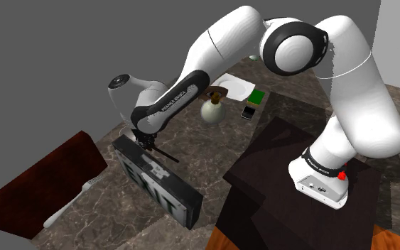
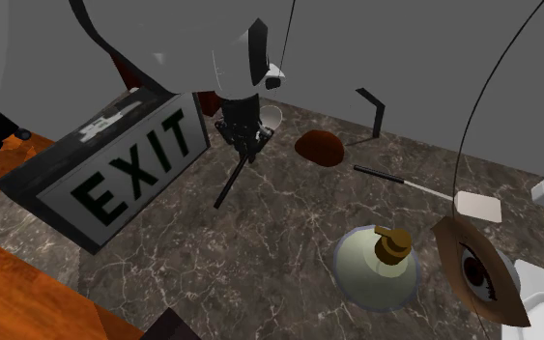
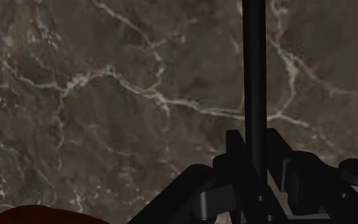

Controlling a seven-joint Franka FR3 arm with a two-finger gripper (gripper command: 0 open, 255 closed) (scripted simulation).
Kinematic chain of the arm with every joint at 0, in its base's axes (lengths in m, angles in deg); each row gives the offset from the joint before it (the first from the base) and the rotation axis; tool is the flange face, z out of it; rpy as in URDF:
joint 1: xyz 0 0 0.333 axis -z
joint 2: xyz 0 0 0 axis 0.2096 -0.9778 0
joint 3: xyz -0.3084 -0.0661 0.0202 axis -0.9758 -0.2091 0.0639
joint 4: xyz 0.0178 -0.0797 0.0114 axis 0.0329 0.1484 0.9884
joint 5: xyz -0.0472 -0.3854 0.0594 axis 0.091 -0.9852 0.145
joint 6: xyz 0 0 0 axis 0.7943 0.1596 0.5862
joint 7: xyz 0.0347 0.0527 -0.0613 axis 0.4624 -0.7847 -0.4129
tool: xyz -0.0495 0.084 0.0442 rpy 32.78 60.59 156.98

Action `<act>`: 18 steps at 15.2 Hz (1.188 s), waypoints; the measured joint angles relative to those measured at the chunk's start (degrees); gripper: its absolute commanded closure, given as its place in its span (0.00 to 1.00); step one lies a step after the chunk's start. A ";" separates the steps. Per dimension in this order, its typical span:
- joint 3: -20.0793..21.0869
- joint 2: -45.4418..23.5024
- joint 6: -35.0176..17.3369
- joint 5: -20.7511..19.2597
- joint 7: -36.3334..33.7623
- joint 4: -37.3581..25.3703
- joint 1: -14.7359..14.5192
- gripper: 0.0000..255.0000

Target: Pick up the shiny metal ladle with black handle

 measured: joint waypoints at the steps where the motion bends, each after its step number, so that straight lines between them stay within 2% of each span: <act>1: 0.00 0.01 0.00 0.00 0.00 0.00 0.00 1.00; 7: 0.16 1.04 0.82 0.21 0.13 0.30 0.18 1.00; 18: 1.28 6.66 5.73 1.54 0.99 0.94 0.93 1.00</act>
